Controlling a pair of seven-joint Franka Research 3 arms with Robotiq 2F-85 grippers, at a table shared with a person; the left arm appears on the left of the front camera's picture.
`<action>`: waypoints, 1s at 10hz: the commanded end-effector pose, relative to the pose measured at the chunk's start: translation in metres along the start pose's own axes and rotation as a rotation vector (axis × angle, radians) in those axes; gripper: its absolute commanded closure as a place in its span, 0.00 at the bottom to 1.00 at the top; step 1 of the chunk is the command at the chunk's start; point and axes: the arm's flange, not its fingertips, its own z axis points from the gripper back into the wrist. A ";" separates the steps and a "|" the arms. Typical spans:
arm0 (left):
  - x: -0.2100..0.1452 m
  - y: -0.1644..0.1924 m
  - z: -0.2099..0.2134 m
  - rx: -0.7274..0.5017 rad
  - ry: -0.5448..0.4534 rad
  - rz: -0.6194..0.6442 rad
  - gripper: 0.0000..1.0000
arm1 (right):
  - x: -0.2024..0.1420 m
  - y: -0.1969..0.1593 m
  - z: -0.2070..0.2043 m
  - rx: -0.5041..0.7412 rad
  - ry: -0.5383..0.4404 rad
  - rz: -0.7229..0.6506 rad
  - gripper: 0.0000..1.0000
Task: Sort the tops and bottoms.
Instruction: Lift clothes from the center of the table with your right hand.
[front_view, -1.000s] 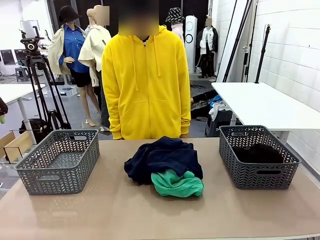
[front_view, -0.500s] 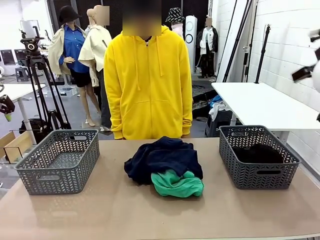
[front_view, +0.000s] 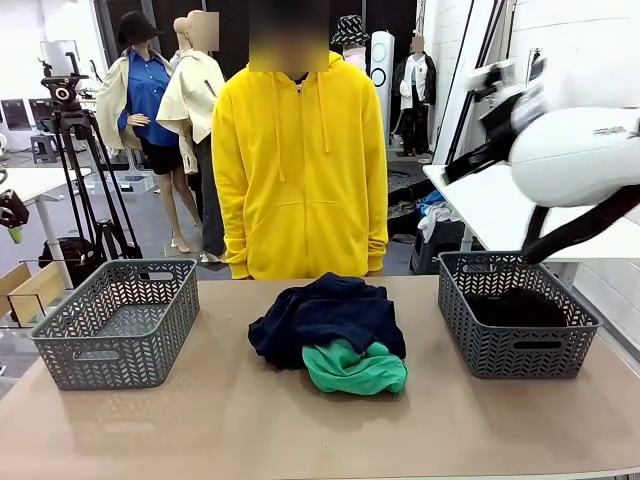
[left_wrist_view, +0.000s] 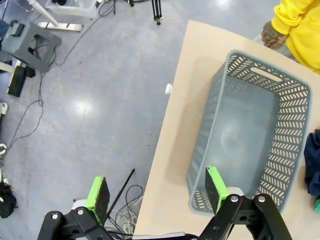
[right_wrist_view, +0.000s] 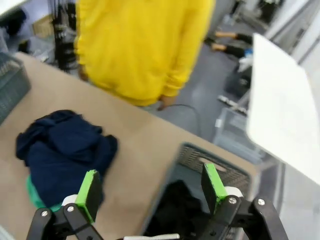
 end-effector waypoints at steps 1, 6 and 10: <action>-0.001 0.002 0.002 0.013 0.000 -0.002 0.00 | 0.018 0.009 -0.023 0.177 0.032 0.061 0.00; -0.001 0.002 0.002 0.013 0.000 -0.002 0.00 | -0.007 0.083 -0.118 0.267 0.330 0.282 0.00; -0.001 0.002 0.002 0.013 0.000 -0.002 0.00 | -0.014 0.117 -0.158 0.300 0.365 0.319 0.00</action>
